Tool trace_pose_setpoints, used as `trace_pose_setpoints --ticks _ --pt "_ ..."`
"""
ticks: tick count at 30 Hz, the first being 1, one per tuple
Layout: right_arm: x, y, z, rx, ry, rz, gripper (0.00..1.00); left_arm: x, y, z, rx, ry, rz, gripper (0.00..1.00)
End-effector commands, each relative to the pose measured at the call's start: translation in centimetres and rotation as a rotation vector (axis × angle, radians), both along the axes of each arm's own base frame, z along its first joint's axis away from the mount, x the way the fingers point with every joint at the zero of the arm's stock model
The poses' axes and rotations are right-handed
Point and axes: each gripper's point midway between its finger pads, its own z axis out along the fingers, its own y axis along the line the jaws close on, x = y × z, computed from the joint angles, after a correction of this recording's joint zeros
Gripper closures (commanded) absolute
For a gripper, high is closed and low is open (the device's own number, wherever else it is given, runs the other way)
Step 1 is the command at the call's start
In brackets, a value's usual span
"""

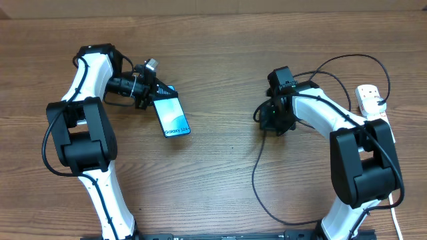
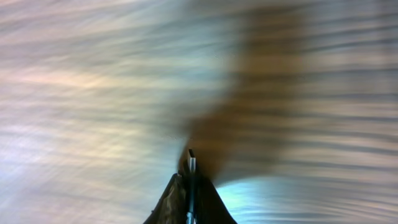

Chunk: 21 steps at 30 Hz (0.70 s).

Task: Plug charger to phone and switch on socket

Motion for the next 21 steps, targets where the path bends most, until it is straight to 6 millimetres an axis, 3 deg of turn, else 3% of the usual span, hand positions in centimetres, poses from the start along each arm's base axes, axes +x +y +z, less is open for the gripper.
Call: trace_pose_setpoints --ticks 1,4,7,14,21 --pt "-1.1 7.1 7.0 0.457 -0.064 0.225 0.96 1.0 -1.5 5.2 -0.221 -0.157 0.027 0.96" --pt "-3.0 10.1 12.2 0.724 -0.09 0.333 0.96 1.6 -1.9 7.4 -0.341 -0.211 0.062 0.96" --pt "-4.4 11.7 15.0 0.881 -0.094 0.406 0.96 1.8 -2.2 7.8 -0.368 -0.228 0.064 0.96" --pt "-7.0 14.3 16.1 0.958 -0.039 0.484 0.96 1.9 -4.4 9.7 -0.482 -0.287 0.049 0.96" --pt "-9.5 16.7 17.9 1.076 0.004 0.571 0.96 1.6 -6.0 9.6 -0.489 -0.309 0.004 0.96"
